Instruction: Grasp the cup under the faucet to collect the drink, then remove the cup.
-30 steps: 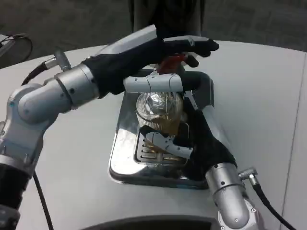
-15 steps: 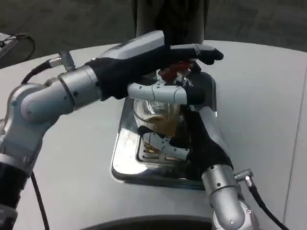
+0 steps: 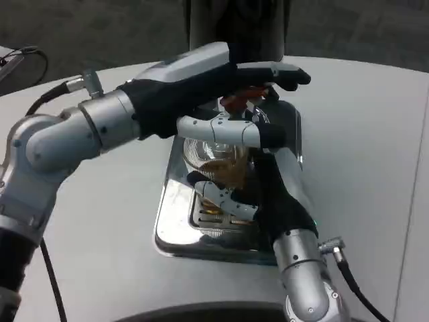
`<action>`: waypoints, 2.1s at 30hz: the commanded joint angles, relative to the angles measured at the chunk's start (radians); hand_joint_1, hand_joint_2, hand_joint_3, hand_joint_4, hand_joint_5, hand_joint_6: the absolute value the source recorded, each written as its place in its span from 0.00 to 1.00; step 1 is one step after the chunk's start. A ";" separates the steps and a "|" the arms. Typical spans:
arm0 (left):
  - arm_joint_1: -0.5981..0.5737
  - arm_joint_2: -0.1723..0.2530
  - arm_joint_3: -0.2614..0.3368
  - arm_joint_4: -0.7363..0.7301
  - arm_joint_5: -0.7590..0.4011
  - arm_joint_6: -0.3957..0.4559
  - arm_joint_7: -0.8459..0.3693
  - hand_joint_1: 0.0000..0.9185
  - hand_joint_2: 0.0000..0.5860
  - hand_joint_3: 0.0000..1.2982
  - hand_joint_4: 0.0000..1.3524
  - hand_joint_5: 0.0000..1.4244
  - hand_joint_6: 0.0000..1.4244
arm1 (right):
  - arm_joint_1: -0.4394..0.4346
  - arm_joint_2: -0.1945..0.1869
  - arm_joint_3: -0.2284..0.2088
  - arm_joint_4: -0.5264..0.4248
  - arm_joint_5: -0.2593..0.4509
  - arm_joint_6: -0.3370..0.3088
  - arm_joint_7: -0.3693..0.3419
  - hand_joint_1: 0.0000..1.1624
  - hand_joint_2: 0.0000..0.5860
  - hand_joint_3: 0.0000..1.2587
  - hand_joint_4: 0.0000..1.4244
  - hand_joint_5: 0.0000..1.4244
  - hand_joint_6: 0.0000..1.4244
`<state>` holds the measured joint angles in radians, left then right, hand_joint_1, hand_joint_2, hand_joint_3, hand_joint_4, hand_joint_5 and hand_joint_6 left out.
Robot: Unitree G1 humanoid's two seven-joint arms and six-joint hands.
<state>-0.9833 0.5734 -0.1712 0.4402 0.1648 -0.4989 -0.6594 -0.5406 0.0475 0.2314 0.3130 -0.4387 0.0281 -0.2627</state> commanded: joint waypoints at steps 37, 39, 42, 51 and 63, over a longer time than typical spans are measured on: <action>0.043 -0.017 0.142 0.043 -0.127 0.095 0.064 0.00 0.03 0.15 0.16 0.23 0.17 | -0.008 0.093 0.052 0.071 -0.053 0.074 -0.193 0.69 0.46 0.32 0.34 0.37 0.24; 0.044 -0.024 0.158 0.043 -0.144 0.107 0.064 0.00 0.03 0.15 0.16 0.23 0.17 | -0.004 0.094 0.054 0.064 -0.054 0.077 -0.202 0.69 0.46 0.33 0.35 0.39 0.25; 0.041 -0.039 0.183 0.034 -0.177 0.125 0.064 0.00 0.03 0.15 0.17 0.24 0.18 | -0.001 0.093 0.056 0.058 -0.054 0.083 -0.213 0.69 0.46 0.34 0.36 0.41 0.26; 0.030 -0.063 0.233 0.002 -0.249 0.161 0.055 0.00 0.03 0.17 0.21 0.28 0.23 | 0.022 0.083 0.049 0.026 -0.050 0.091 -0.231 0.70 0.47 0.37 0.39 0.45 0.28; 0.144 -0.033 0.305 -0.172 -0.334 0.240 0.041 0.00 0.02 0.20 0.25 0.33 0.28 | 0.084 0.071 0.013 -0.061 -0.051 0.084 -0.251 0.72 0.44 0.42 0.43 0.51 0.33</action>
<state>-0.8684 0.5199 0.1130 0.3037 -0.1524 -0.2802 -0.6226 -0.4900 0.1038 0.2507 0.2810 -0.4931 0.1073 -0.5054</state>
